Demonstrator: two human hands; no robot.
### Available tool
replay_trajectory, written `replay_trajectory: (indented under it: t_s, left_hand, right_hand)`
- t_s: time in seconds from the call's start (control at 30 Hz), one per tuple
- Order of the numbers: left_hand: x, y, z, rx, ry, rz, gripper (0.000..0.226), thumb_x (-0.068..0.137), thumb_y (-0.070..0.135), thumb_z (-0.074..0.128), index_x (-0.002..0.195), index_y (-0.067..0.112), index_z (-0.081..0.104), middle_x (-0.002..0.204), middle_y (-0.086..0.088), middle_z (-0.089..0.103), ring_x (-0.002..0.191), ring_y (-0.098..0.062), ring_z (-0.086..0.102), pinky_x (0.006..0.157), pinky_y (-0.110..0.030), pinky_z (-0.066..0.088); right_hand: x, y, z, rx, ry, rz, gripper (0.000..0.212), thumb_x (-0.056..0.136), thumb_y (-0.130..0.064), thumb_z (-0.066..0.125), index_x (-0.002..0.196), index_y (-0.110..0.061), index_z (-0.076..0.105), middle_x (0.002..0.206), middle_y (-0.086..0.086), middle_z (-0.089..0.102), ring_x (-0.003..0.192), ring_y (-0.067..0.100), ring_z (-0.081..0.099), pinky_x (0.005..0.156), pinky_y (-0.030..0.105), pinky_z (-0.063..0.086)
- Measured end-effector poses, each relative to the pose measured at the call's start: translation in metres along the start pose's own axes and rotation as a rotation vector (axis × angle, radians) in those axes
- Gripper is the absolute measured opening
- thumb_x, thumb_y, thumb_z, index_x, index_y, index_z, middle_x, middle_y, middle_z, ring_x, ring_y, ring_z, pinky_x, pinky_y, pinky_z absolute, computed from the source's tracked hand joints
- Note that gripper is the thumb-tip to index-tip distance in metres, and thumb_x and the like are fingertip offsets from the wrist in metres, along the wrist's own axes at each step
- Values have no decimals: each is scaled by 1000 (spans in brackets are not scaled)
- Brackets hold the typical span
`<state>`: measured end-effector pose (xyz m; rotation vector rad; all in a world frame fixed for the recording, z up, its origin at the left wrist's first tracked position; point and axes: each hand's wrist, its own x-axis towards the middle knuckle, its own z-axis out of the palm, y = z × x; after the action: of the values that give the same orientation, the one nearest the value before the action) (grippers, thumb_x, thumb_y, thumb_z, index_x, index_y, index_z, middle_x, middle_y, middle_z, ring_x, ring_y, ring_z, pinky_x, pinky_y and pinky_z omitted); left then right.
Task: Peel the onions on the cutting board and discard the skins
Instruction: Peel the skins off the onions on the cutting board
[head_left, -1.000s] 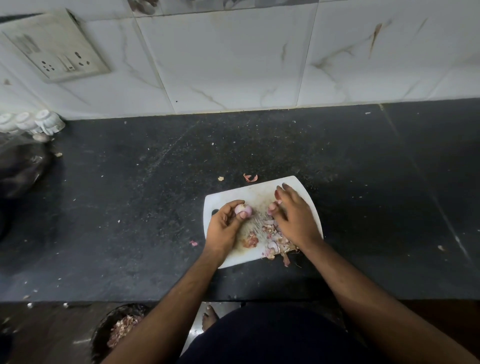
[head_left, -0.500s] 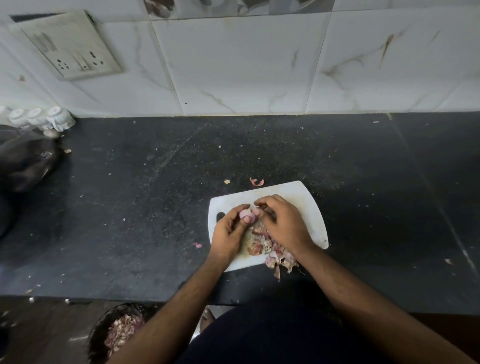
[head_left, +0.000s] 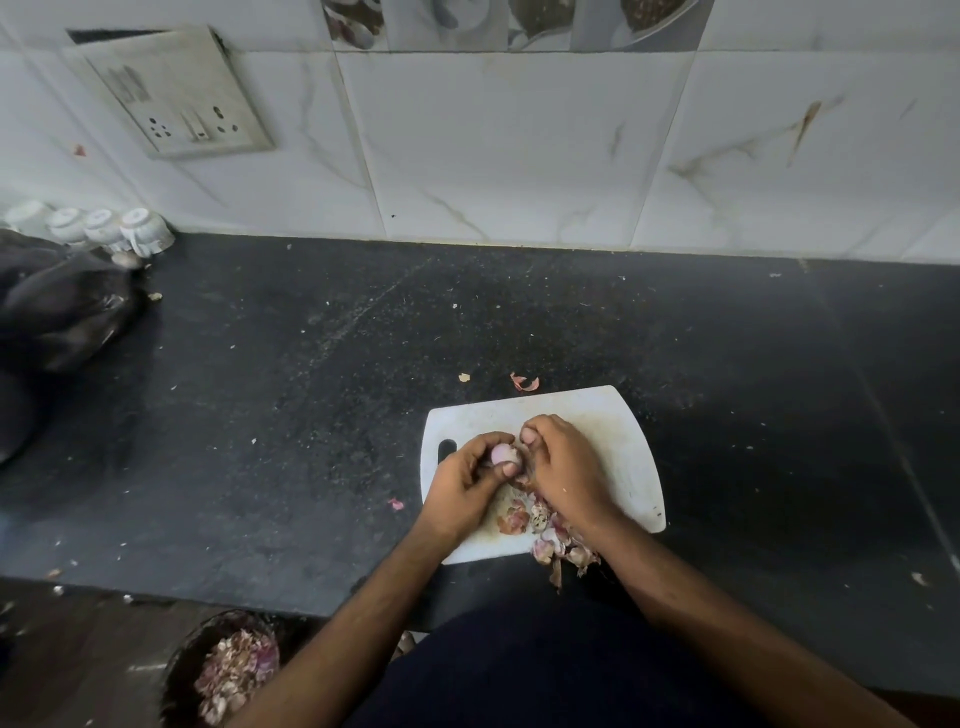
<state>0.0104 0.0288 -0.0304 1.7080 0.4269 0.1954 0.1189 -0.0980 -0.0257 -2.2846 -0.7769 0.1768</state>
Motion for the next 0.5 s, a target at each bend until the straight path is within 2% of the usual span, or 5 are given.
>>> replay_trajectory:
  t_s: [0.1,0.17,0.23,0.37,0.5]
  left_hand:
    - [4,1,0,129,95,25,37,93,18,74,127,18,61,119,10,68,107,-3,63,95,-28,53]
    - [9,3,0,265,155,77,45,90,17,76,131,19,56,122,12,64,107,-3,59,93,-24,49]
    - [14,4,-2,357,208,107,48,89,21,77,132,20,54,124,11,63,113,-8,55,95,-23,44]
    - [19,2,-4,300,281,72,46,89,19,76,130,21,54,122,11,63,116,-4,58,102,-29,49]
    - [15,4,-5,262,276,62,35,93,20,73,125,25,59,121,17,65,116,-1,60,103,-31,49]
  right_hand:
    - [13,7,-10,-17,-35,17,13,99,-18,59,101,-18,72,96,-4,71,89,16,64,78,35,53]
    - [22,8,-19,-78,-146,-4,21,97,-11,59,106,-21,75,103,-5,74,94,16,67,83,35,56]
    - [33,6,-24,-88,-146,-25,29,98,-8,54,115,-22,74,109,-4,71,98,17,67,84,37,57]
    - [60,-2,-21,-91,-27,-144,34,101,-16,54,134,-19,63,121,1,58,108,21,57,84,38,54]
    - [81,4,-5,-157,-149,-157,33,100,-10,57,131,-14,68,125,5,61,112,27,53,94,43,50]
